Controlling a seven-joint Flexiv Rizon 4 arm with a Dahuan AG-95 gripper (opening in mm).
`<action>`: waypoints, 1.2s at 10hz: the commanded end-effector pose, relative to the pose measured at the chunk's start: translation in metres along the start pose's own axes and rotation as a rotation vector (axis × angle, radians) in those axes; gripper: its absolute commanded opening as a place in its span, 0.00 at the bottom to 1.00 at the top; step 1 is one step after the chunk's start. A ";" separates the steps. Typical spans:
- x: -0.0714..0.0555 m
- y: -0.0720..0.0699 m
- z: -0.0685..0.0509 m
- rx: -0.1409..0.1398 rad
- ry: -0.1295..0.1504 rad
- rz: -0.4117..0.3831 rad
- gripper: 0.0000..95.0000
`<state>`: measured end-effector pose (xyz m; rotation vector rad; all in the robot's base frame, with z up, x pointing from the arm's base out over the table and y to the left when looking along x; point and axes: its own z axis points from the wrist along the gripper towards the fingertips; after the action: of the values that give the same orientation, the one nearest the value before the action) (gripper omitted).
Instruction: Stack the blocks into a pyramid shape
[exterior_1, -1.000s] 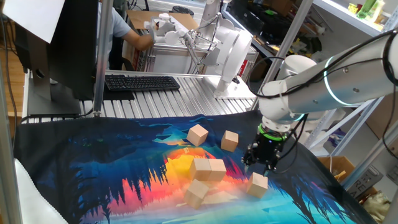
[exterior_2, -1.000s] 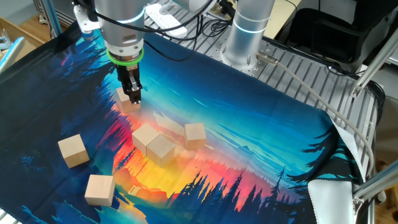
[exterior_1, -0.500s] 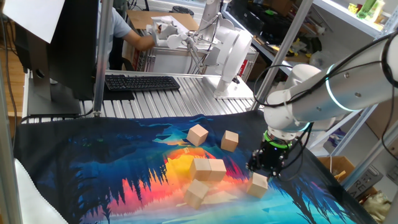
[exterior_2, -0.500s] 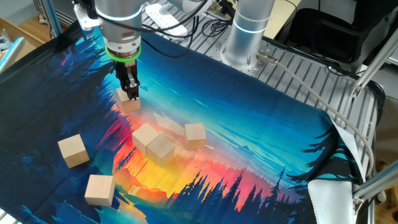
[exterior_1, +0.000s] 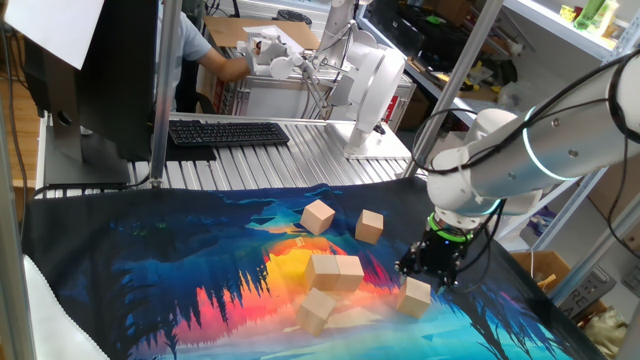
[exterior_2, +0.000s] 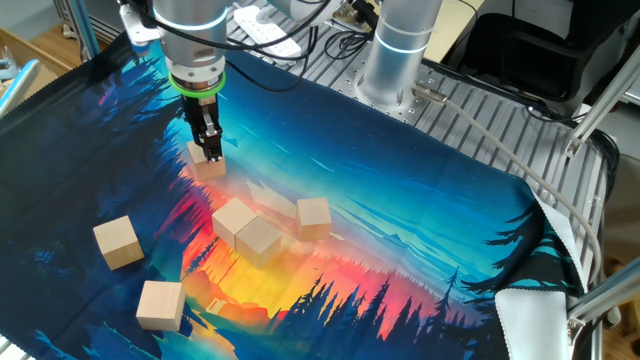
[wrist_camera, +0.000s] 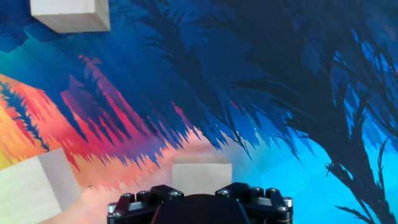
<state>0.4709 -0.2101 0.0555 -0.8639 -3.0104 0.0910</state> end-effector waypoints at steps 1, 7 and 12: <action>0.000 0.000 0.001 -0.002 -0.002 0.007 0.80; 0.000 0.003 0.017 -0.017 -0.019 0.015 0.60; -0.002 0.002 0.020 -0.026 -0.023 0.013 0.00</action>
<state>0.4732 -0.2103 0.0354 -0.8875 -3.0350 0.0582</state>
